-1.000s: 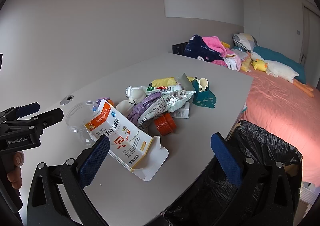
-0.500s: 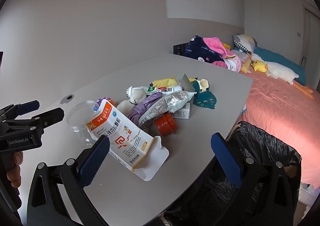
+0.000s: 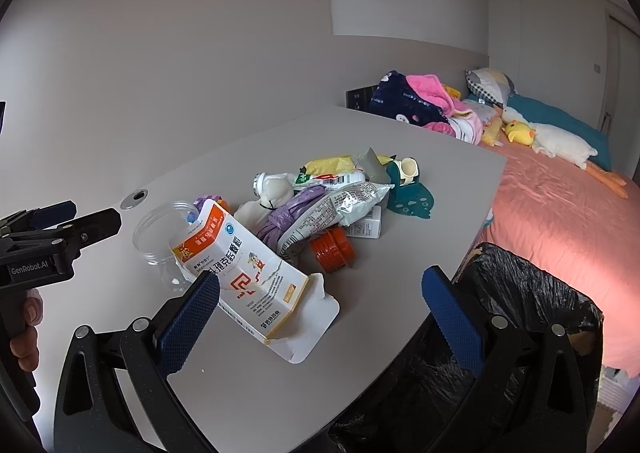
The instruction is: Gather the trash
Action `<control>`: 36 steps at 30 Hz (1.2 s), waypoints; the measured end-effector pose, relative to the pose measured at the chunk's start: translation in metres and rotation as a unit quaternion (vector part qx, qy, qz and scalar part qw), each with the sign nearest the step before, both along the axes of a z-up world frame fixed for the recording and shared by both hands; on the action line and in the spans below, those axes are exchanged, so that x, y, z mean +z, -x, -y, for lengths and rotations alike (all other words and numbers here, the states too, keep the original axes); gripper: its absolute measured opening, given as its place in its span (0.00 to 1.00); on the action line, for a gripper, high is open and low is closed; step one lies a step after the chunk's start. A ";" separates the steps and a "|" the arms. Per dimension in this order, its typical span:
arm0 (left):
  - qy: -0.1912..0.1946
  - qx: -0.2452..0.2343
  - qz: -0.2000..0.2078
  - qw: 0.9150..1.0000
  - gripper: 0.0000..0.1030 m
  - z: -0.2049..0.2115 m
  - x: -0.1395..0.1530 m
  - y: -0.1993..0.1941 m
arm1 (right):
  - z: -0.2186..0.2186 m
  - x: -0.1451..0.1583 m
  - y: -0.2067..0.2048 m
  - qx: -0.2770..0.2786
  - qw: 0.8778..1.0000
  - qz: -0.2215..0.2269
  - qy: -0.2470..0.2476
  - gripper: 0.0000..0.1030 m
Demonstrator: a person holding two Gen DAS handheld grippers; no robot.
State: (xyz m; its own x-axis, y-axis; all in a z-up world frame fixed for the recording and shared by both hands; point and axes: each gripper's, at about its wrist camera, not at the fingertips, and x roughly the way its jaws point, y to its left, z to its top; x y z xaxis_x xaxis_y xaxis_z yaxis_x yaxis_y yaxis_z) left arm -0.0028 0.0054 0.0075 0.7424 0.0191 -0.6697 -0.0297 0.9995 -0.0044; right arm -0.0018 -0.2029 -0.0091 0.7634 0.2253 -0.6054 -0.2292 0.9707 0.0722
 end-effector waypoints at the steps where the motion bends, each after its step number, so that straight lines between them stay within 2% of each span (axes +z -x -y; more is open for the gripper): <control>1: -0.002 0.000 0.000 1.000 0.94 0.000 -0.001 0.001 | 0.000 -0.001 0.000 0.001 1.000 0.000 0.000 0.98; 24: -0.002 0.006 0.003 1.000 0.94 -0.001 0.001 0.002 | 0.001 -0.001 0.003 0.009 1.000 -0.001 0.006 0.98; 36: 0.011 0.023 -0.022 0.999 0.94 -0.014 -0.011 -0.010 | -0.012 -0.013 -0.011 0.073 0.997 -0.006 0.016 0.98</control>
State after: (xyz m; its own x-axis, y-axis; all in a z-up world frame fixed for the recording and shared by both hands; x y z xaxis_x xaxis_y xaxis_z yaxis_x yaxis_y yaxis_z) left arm 0.0075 0.0197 -0.0038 0.7114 0.0367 -0.7019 -0.0755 0.9968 -0.0244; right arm 0.0087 -0.1910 -0.0218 0.7162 0.3144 -0.6231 -0.3684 0.9286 0.0450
